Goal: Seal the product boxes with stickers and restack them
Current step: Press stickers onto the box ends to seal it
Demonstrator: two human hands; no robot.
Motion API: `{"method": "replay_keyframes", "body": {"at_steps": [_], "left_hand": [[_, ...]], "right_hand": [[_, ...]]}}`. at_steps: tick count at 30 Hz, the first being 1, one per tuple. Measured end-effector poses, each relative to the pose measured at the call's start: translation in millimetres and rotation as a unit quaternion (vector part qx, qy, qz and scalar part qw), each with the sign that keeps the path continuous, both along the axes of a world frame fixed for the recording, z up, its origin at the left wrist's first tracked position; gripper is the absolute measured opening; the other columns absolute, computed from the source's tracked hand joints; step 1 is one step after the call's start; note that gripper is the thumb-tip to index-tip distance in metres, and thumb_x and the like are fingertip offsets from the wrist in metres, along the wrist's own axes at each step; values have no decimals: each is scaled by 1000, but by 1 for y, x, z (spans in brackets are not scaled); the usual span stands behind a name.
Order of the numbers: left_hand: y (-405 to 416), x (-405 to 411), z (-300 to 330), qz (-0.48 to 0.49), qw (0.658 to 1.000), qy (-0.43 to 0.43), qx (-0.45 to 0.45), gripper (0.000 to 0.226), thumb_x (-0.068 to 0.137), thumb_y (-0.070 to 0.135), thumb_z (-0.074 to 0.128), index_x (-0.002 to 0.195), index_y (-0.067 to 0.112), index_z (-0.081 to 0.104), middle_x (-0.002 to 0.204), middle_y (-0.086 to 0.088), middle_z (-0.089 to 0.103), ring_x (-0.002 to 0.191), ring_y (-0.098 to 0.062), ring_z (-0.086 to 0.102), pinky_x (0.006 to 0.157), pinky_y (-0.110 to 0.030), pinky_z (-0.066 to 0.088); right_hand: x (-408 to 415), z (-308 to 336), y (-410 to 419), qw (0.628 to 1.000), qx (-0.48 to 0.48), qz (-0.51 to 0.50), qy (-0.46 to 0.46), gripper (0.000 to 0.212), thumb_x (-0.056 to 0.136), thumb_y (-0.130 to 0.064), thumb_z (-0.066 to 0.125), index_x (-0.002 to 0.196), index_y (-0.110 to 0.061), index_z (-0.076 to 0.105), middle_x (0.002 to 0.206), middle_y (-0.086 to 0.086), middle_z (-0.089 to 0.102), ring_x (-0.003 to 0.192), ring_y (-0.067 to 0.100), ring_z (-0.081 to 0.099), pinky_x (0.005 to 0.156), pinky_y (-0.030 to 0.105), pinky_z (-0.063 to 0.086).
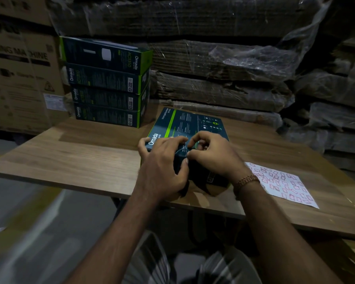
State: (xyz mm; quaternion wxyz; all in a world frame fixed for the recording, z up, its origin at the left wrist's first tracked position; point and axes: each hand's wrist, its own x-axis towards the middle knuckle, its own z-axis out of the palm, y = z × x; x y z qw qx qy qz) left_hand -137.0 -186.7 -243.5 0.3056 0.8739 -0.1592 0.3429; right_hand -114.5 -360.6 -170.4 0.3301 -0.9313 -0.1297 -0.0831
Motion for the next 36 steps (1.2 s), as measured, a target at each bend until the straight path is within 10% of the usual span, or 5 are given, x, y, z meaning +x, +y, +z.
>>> {"method": "replay_keyframes", "body": {"at_steps": [26, 36], "left_hand": [[0, 1, -1, -3, 1000, 2, -1, 53, 93, 43, 59, 144, 31, 55, 132, 16, 65, 130, -5, 54, 123, -57, 15], [0, 2, -1, -2, 1000, 6, -8, 50, 96, 41, 56, 144, 30, 55, 131, 15, 65, 130, -5, 54, 124, -57, 14]], "right_hand": [[-6, -14, -10, 996, 76, 29, -26, 18, 97, -36, 73, 112, -35, 63, 101, -9, 67, 91, 17, 64, 84, 45, 60], [-11, -25, -12, 988, 13, 48, -143, 32, 88, -35, 84, 112, -29, 64, 106, -13, 62, 96, 1, 59, 77, 14, 47]]}}
